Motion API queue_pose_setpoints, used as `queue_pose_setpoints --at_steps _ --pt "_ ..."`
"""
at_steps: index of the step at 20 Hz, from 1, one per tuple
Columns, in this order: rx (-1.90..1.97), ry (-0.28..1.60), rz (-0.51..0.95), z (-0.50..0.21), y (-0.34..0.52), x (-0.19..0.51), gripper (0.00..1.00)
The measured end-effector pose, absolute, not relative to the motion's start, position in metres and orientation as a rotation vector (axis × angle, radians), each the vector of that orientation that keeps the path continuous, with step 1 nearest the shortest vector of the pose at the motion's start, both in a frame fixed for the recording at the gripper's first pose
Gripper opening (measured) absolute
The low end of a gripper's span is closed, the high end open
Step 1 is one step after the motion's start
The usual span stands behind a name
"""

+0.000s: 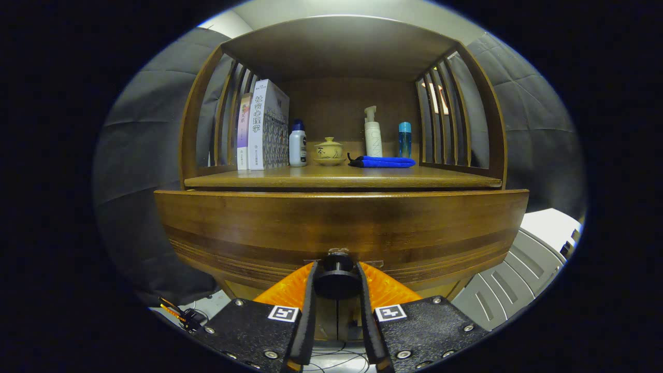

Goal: Pull open the drawer, take out the items inside it, and place them on the countertop above the cabinet.

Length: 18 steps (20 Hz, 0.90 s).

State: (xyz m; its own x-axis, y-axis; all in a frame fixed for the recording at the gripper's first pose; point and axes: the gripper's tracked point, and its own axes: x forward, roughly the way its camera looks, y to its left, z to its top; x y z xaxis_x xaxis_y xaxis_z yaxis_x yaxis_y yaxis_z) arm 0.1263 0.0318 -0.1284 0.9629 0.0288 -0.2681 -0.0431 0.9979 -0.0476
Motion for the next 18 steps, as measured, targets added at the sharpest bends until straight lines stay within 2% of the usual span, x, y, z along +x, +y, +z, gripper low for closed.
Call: queue_pose_setpoints --at_steps 18 --pt "-0.03 0.255 0.079 -0.131 0.032 0.025 0.37"
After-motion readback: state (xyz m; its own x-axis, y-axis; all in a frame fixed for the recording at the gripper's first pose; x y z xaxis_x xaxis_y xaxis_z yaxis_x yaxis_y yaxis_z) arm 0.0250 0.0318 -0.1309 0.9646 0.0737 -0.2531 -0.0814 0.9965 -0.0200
